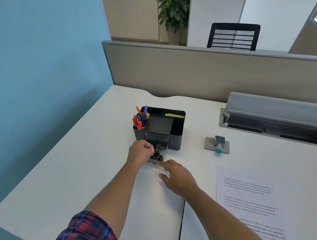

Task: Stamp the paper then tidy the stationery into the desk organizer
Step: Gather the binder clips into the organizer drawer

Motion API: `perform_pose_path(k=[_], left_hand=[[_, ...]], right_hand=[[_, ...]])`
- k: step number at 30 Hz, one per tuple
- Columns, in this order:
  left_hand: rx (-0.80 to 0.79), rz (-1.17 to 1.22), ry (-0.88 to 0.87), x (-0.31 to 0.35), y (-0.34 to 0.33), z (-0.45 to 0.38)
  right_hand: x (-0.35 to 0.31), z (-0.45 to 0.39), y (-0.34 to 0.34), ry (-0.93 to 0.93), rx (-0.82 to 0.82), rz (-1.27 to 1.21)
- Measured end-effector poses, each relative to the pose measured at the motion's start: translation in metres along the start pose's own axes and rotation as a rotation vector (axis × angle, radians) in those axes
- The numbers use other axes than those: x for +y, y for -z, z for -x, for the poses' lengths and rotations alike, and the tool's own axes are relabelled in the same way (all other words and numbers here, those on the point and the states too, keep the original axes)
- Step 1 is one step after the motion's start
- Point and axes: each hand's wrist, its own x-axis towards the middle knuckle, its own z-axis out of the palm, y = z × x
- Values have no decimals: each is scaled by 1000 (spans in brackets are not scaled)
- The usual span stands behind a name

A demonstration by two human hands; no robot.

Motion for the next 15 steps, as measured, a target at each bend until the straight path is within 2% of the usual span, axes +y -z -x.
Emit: perform_pose_path(k=[12,15], left_hand=[[42,-53,-143,-4,4,11],[65,-132,-207,-6,7,16]], right_hand=[[-3,-3,0,-7,-18,17],[-3,-2,1,-5,-24,29]])
